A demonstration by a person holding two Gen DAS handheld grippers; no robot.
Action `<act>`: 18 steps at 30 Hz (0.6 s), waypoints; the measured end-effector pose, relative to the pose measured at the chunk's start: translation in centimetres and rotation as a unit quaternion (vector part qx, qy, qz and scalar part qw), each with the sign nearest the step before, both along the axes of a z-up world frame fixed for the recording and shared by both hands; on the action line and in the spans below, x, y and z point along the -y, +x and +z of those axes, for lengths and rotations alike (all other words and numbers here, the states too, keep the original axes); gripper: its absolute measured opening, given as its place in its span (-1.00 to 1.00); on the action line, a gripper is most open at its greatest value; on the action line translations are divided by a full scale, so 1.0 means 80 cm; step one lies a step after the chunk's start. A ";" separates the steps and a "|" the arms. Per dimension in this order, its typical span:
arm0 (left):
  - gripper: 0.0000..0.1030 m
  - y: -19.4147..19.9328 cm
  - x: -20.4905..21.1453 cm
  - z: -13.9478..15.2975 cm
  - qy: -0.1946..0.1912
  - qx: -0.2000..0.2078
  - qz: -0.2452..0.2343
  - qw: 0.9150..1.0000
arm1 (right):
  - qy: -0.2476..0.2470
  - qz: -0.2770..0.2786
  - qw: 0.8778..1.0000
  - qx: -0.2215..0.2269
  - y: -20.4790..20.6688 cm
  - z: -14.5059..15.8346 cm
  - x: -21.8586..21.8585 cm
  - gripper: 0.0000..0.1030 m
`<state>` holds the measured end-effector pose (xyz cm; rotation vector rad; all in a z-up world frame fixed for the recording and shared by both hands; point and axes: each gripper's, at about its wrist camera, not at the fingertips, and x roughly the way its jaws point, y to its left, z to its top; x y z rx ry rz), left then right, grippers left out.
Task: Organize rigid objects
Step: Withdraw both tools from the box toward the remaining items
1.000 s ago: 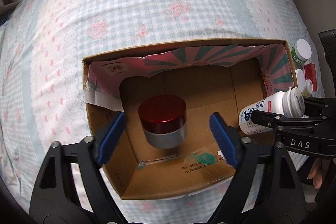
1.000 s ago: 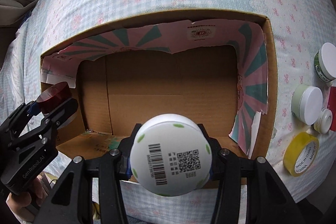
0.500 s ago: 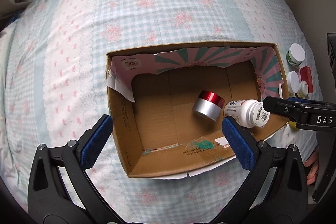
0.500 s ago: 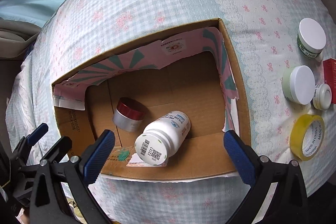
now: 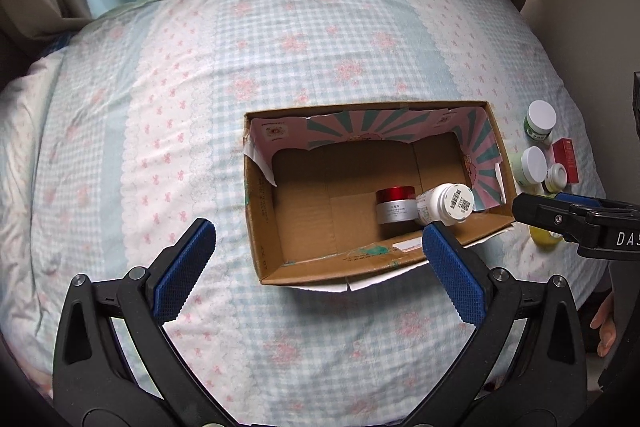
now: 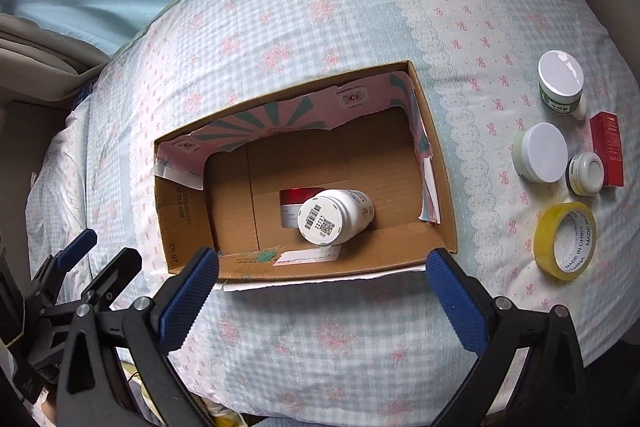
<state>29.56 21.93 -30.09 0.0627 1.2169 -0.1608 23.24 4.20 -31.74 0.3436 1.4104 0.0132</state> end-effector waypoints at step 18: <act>0.99 -0.104 0.024 0.117 -0.052 0.059 -0.012 0.997 | -0.111 -0.015 0.991 0.078 -0.133 0.150 0.047 1.00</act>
